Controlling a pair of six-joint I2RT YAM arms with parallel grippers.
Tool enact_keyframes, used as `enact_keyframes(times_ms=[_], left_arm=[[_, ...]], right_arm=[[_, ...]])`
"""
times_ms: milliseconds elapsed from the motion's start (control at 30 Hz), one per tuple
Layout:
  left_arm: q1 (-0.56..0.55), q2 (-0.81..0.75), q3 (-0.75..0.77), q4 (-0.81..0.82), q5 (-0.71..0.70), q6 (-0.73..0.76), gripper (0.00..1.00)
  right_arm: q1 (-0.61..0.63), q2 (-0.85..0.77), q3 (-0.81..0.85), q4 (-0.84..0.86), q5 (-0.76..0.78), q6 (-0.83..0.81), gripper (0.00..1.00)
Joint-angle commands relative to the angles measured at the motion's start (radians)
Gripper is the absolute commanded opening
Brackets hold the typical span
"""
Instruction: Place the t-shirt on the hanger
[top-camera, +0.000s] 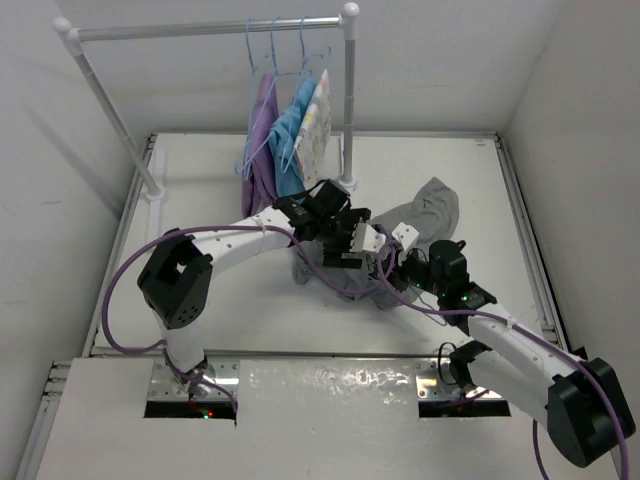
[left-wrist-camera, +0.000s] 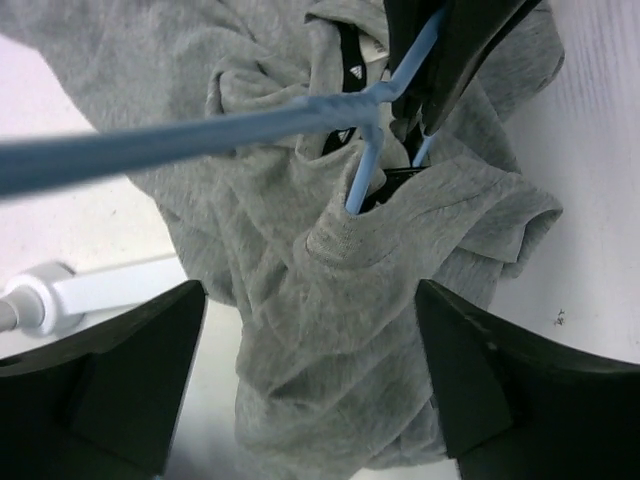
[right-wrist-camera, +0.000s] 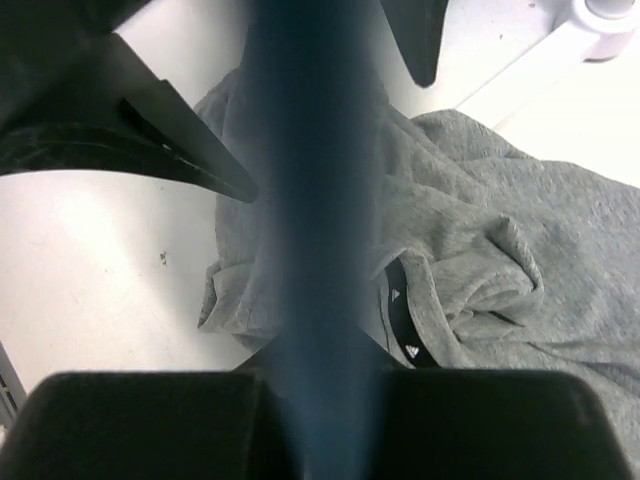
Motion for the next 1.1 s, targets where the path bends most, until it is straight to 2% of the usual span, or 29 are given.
enact_keyframes(times_ms=[0,67,100,200,367,400,467,600,633,667,700,767,833,867,967,1033,1067], left_arm=[[0.006,0.025,-0.007,0.026,0.071,0.042,0.80],[0.014,0.028,-0.003,0.035,0.085,0.035,0.71],[0.016,0.034,0.013,0.040,0.091,0.019,0.57],[0.017,0.048,0.057,0.012,0.109,0.000,0.40],[0.019,0.050,0.042,-0.052,0.168,0.038,0.37],[0.019,0.048,0.037,-0.058,0.174,0.043,0.19],[0.023,0.039,0.028,-0.057,0.166,0.029,0.00],[0.045,-0.027,0.010,-0.045,0.111,-0.018,0.00],[0.046,-0.045,0.001,-0.040,0.084,-0.017,0.00],[0.046,-0.085,-0.033,-0.028,0.056,-0.008,0.00],[0.046,-0.106,-0.056,-0.022,0.010,0.020,0.00],[0.046,-0.160,-0.128,-0.002,-0.030,0.060,0.00],[0.046,-0.180,-0.182,0.017,-0.079,0.069,0.00],[0.045,-0.191,-0.191,0.020,-0.097,0.077,0.00],[0.043,-0.197,-0.191,0.023,-0.105,0.086,0.00],[0.043,-0.196,-0.194,0.011,-0.102,0.092,0.00],[0.042,-0.197,-0.197,0.006,-0.098,0.107,0.00]], right_arm=[[-0.001,-0.039,0.021,0.075,-0.038,-0.004,0.00],[-0.001,-0.048,0.017,0.084,-0.041,-0.001,0.00],[0.001,-0.051,0.014,0.087,-0.049,0.002,0.00],[0.001,-0.057,0.013,0.088,-0.054,0.004,0.00],[0.001,-0.083,-0.004,0.111,-0.061,0.004,0.00],[0.001,-0.086,-0.009,0.110,-0.058,0.004,0.00],[-0.001,-0.088,-0.007,0.087,-0.044,0.004,0.00],[-0.001,-0.088,0.017,0.038,-0.003,0.004,0.01],[-0.001,-0.089,0.024,0.030,0.009,0.004,0.06],[0.001,-0.100,0.036,0.015,0.028,0.037,0.29],[-0.001,-0.108,0.040,0.003,0.028,0.040,0.45],[-0.001,-0.152,0.053,-0.048,0.026,0.043,0.71],[-0.002,-0.200,0.056,-0.098,0.040,0.051,0.82],[-0.001,-0.259,0.053,-0.109,0.070,0.060,0.91],[-0.002,-0.345,0.047,-0.158,0.159,0.123,0.99],[-0.004,-0.402,0.045,-0.178,0.219,0.178,0.98],[-0.002,-0.410,0.051,-0.180,0.256,0.198,0.86]])
